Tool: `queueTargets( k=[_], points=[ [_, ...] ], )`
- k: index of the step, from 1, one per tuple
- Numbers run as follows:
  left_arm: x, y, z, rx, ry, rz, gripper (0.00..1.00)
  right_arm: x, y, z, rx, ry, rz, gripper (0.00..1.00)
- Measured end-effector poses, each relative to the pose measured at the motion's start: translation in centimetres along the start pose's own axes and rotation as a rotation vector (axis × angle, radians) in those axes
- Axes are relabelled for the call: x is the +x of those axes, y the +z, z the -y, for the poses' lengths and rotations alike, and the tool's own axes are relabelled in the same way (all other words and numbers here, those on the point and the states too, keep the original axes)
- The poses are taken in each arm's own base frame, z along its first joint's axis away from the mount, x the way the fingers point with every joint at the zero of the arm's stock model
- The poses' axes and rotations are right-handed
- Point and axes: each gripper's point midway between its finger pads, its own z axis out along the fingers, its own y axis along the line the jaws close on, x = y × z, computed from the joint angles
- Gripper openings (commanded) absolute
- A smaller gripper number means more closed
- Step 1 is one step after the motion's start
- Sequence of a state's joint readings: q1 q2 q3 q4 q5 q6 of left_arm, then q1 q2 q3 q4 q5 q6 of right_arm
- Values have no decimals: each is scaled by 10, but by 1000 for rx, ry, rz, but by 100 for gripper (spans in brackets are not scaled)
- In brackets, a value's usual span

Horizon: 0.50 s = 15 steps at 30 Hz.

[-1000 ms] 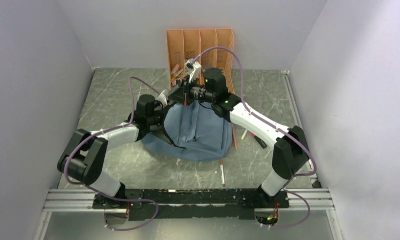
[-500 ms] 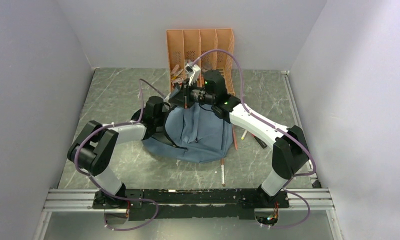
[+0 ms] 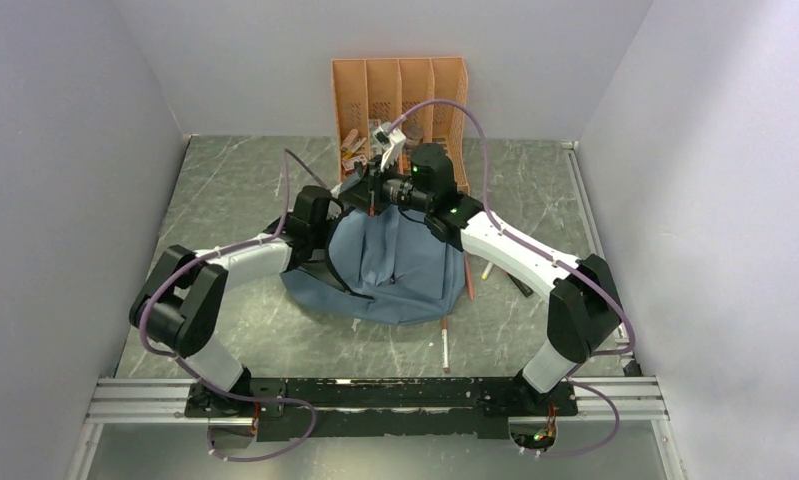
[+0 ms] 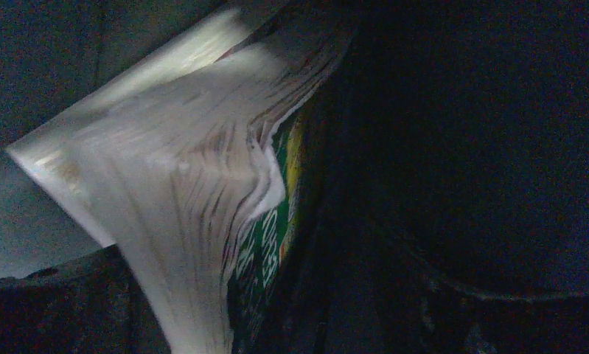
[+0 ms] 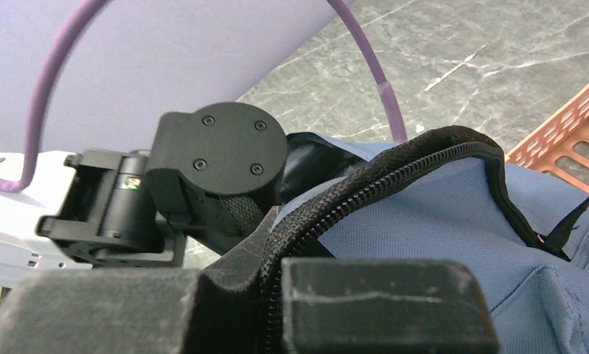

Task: Pack the student bag
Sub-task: Place the book in the student bag.

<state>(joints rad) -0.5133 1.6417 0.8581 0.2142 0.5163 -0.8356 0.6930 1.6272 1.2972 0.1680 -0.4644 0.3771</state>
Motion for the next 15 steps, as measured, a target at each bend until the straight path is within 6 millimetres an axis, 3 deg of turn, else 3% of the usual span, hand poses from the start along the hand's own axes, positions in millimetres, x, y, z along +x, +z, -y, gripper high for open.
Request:
queueTargets(
  k=[5,8,15],
  points=[
    [-13,-23,-6,-89,44,35,88,-1,-2,1,15,-11,12,0],
    [-25,-45,-10,-143,85,78,95,-3,-3,2,19,-17,17,0],
    [-43,-96,-18,-220,146,149,95,-3,-3,3,28,-29,19,0]
  ],
)
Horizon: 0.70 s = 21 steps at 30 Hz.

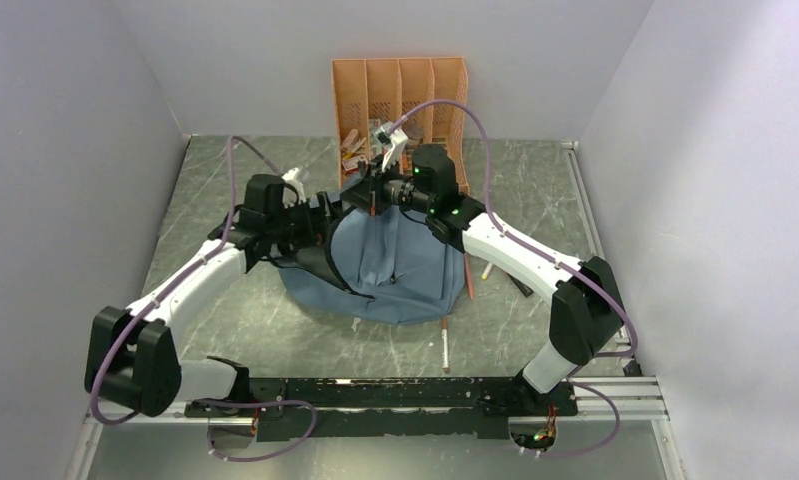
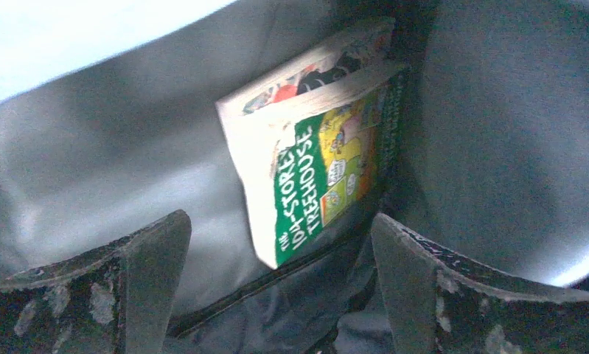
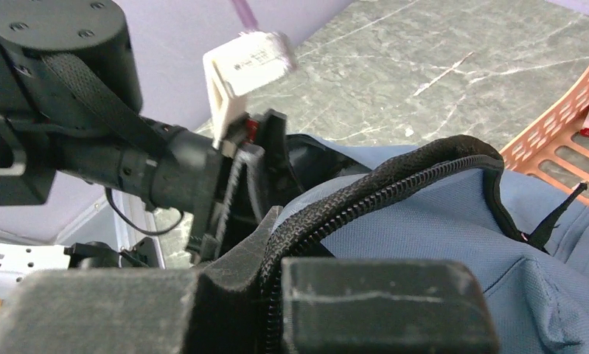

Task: Pack the student bag
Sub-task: Place the book in the student bag.

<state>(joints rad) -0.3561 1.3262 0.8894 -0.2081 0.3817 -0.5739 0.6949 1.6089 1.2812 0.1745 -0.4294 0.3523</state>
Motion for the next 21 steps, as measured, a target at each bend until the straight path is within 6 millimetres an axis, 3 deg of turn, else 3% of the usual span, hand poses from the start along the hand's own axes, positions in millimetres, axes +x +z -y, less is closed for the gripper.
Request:
queueTargets(
  k=[7,16,21],
  points=[
    [-14,-33,-26,-76,15,32,93,5,0,5,19,0,-6,0],
    [-48,-72,-33,-208,66,144,91,9,-1,16,81,11,-12,0],
    [-65,-93,-46,-341,67,230,91,15,7,16,63,34,-51,8]
  ],
)
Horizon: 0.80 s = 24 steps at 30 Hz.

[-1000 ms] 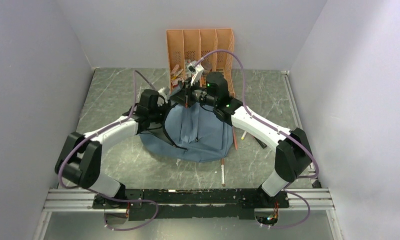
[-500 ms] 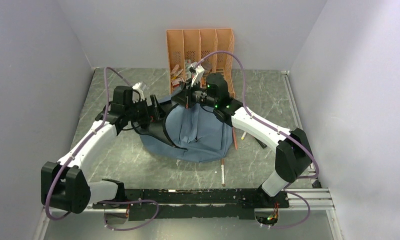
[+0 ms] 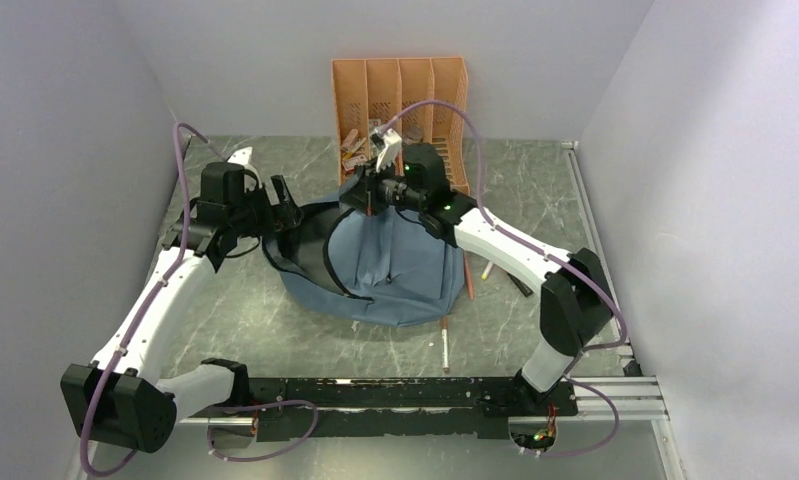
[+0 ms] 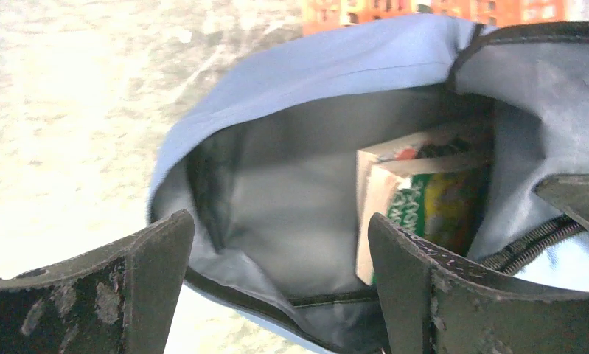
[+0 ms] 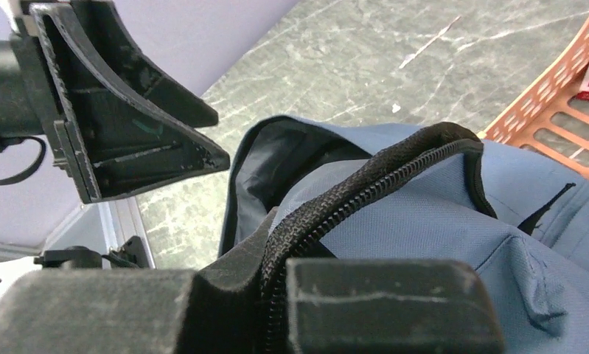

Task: Pack the student bag
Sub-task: Place the book in the student bag.

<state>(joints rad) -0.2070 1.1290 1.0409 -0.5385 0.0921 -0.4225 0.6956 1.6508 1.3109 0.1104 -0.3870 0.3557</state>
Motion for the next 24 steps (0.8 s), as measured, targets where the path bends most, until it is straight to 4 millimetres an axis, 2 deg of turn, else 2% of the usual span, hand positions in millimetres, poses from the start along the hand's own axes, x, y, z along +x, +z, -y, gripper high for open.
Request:
queueTargets(
  k=[2,5,12,15,19,24],
  points=[
    [0,0,-11,-59,-4,8,91,8,8,-1,-16,17,-28,15],
    [2,-1,-26,-136,-10,7,92,26,22,0,-28,48,-76,34],
    [2,-5,-47,-242,-19,17,92,84,67,-13,-17,55,-235,64],
    [4,-6,-50,-254,-19,19,93,98,68,-13,20,38,-275,76],
    [10,-4,-53,-260,-20,6,93,87,59,3,126,-21,-248,88],
    [14,-2,-54,-256,-25,-1,92,43,24,18,278,-111,-129,90]
  ],
)
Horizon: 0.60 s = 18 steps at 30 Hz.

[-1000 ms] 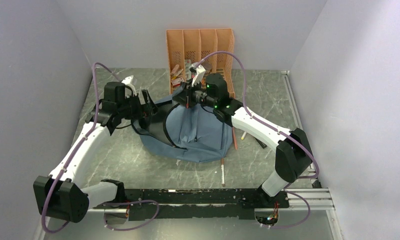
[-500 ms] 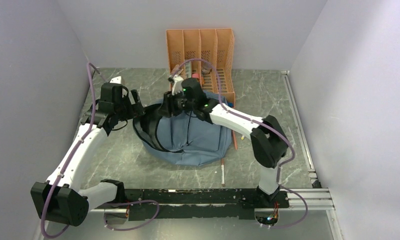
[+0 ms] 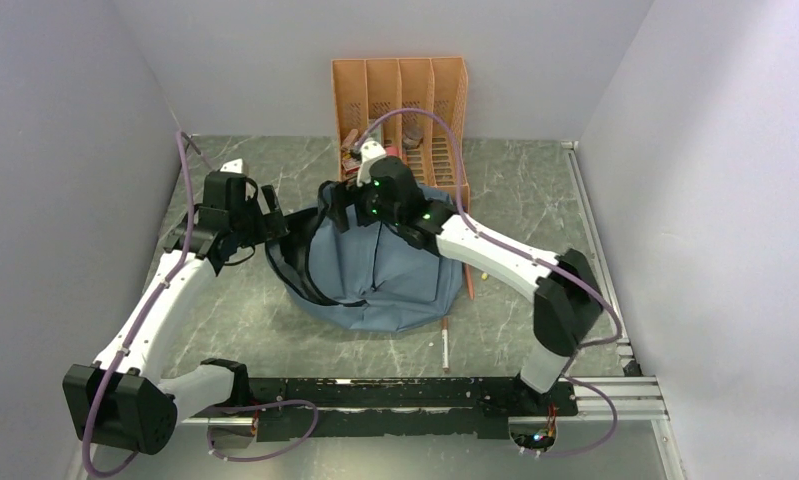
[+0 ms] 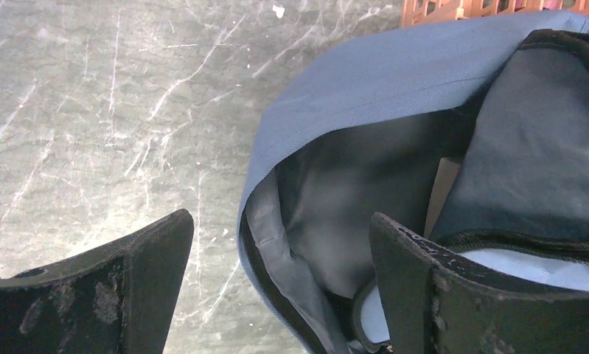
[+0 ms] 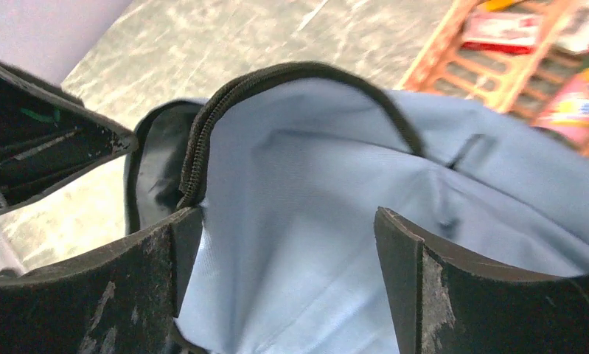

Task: Pack the student bag
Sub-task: Place the book in the student bag.

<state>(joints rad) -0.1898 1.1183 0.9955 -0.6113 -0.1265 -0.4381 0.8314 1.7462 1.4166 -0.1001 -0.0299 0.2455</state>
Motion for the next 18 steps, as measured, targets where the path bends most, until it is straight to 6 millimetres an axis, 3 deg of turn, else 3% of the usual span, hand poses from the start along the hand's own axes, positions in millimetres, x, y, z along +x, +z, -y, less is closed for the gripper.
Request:
queueTargets(
  k=[4,8,12,18],
  points=[
    [1,1,1,9,-5,-2,92,-28,-29,24,125,4,115,89],
    [-1,1,4,27,-10,2,91,-43,-38,54,210,49,165,88],
    [-11,-3,9,48,-16,21,91,-41,-40,77,266,87,165,87],
    [-48,-15,23,87,-27,99,90,-30,-35,91,313,136,116,87]
  ],
)
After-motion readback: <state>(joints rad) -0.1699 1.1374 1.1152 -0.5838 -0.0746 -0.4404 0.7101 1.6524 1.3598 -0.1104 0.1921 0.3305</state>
